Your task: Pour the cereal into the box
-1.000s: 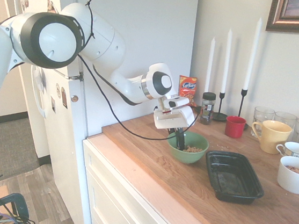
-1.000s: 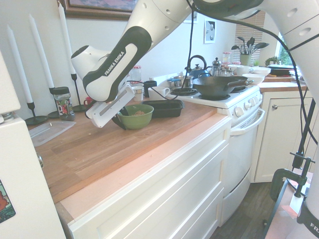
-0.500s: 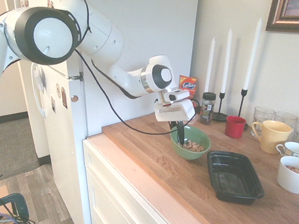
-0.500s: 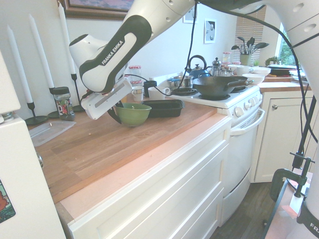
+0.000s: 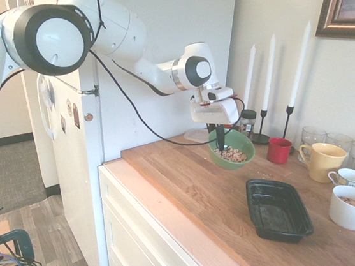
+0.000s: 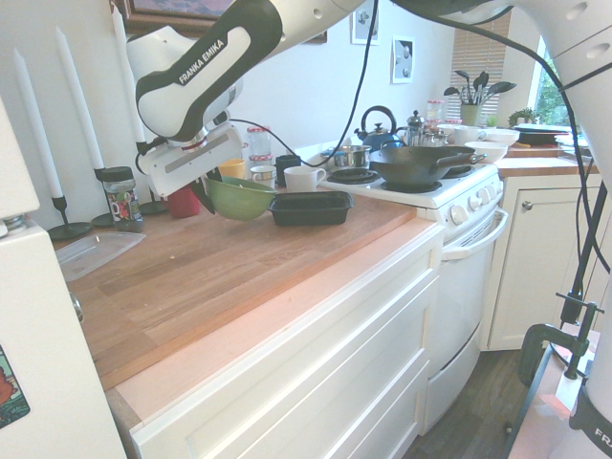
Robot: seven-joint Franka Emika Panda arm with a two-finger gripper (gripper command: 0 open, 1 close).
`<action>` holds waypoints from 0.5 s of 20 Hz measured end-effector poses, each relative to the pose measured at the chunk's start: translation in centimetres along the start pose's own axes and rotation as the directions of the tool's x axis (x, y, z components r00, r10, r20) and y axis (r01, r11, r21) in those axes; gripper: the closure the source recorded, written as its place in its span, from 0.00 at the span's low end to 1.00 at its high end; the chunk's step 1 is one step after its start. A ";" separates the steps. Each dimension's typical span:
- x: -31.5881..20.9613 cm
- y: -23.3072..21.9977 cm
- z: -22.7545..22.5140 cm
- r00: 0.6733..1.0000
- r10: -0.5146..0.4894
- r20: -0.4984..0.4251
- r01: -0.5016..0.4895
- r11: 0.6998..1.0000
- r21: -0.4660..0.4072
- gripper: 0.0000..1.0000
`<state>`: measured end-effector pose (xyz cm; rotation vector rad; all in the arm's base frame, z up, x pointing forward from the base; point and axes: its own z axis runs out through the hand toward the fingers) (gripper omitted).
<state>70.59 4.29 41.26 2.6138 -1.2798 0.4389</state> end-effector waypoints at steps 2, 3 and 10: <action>2.1 0.8 -0.6 1.000 0.024 0.018 -0.024 0.999 0.025 1.00; 3.1 1.3 -0.8 0.999 0.033 0.029 -0.034 0.999 0.036 1.00; 9.5 5.1 -1.0 0.984 0.077 0.161 -0.098 0.987 0.129 1.00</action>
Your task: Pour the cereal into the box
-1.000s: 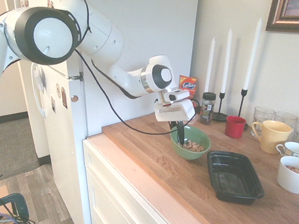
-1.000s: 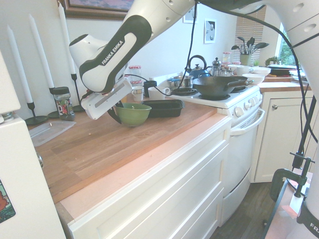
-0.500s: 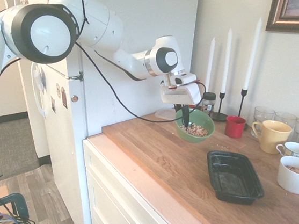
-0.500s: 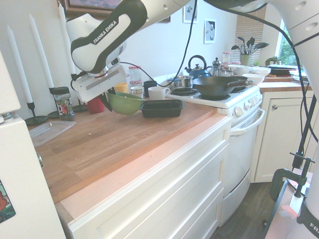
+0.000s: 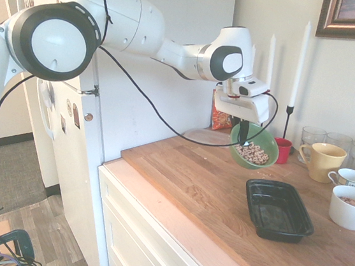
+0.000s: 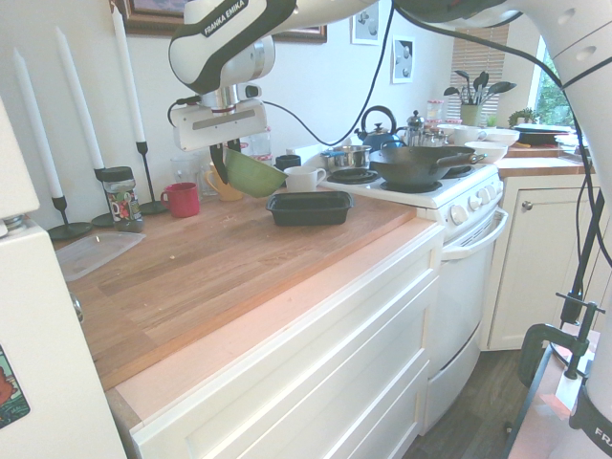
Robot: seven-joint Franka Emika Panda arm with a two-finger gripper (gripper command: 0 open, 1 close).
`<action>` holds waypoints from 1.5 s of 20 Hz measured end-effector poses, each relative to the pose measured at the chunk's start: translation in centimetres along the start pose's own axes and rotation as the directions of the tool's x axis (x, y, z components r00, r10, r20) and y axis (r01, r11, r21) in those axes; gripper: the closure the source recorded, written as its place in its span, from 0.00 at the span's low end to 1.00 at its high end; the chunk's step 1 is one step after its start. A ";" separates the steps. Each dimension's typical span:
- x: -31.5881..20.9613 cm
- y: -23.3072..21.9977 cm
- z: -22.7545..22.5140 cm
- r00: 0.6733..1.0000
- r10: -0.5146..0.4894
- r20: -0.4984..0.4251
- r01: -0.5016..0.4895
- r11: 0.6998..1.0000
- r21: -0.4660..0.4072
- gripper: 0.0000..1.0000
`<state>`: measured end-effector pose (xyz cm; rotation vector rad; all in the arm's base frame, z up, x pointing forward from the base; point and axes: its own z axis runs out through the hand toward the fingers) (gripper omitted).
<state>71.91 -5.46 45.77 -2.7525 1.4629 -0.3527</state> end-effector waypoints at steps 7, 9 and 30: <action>5.0 3.2 -1.3 0.985 0.040 0.166 -0.058 0.993 0.105 1.00; 6.2 4.2 -1.2 0.978 0.054 0.202 -0.081 0.988 0.129 1.00; 13.3 11.1 2.2 0.828 0.042 0.559 -0.307 0.869 0.389 1.00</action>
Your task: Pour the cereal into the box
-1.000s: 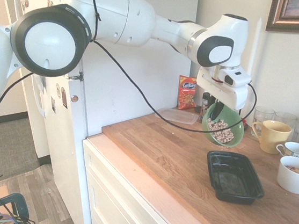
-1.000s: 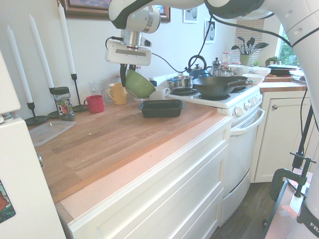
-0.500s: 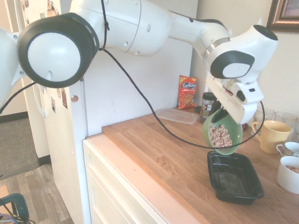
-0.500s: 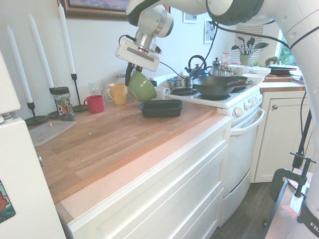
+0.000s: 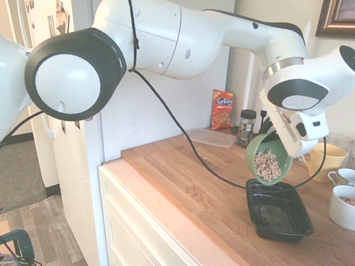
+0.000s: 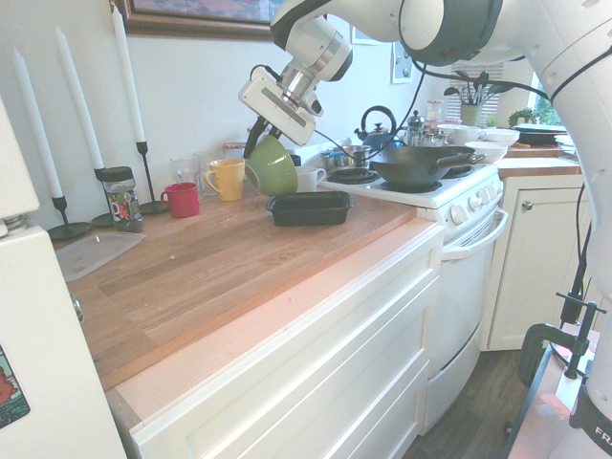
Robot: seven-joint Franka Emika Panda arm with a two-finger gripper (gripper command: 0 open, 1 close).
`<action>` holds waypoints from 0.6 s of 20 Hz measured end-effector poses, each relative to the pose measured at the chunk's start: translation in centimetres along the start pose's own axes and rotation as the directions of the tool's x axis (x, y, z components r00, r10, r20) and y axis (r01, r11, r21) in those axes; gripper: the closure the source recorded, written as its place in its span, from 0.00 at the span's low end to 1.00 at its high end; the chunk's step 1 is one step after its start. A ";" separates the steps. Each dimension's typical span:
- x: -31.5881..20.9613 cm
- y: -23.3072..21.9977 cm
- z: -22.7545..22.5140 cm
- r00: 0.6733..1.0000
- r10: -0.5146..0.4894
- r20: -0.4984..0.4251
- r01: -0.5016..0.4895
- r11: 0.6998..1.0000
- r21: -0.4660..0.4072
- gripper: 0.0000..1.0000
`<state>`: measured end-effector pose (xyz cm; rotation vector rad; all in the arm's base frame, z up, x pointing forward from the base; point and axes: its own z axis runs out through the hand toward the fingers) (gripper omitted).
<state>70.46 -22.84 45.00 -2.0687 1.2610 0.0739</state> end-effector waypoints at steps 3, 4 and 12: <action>0.3 0.3 0.0 1.000 0.005 0.028 -0.006 1.000 0.028 1.00; 0.3 0.3 0.1 0.999 0.007 0.036 -0.008 0.999 0.036 1.00; 1.9 1.5 -0.7 0.997 0.037 0.073 -0.045 0.993 0.108 1.00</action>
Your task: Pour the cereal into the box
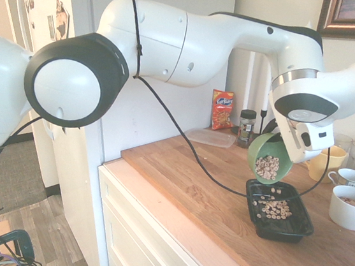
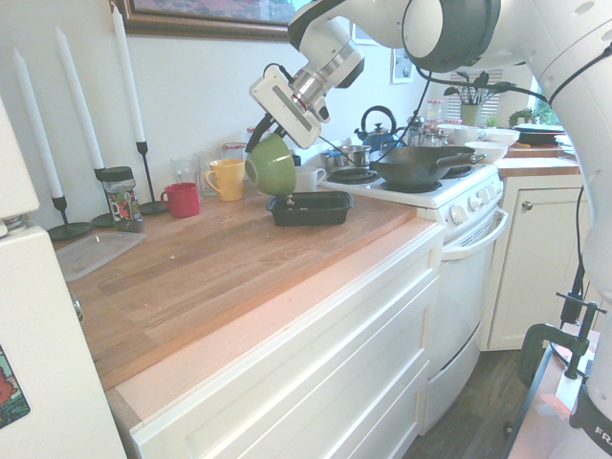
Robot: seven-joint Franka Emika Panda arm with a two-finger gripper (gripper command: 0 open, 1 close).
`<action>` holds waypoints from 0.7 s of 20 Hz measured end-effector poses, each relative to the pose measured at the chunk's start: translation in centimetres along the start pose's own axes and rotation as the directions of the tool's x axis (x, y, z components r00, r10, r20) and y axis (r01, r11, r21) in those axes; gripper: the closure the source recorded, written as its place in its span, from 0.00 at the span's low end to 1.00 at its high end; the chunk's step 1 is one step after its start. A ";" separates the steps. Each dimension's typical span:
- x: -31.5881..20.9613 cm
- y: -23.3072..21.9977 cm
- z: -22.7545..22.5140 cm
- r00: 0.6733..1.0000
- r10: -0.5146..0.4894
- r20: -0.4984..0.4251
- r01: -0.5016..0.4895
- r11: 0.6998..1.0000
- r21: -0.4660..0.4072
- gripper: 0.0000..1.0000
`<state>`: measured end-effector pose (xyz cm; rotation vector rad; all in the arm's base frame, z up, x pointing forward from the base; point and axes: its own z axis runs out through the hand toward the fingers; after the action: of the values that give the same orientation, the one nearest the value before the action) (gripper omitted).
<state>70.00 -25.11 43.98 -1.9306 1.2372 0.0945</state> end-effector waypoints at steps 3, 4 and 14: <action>0.1 0.2 -0.1 1.000 0.008 0.026 -0.008 1.000 0.021 1.00; 0.1 0.1 -0.1 0.999 0.010 0.038 -0.011 0.999 0.030 1.00; 0.6 0.9 -1.6 0.993 -0.004 0.115 -0.010 0.993 0.118 1.00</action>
<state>69.05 -26.78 44.19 -1.7954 1.1438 0.1293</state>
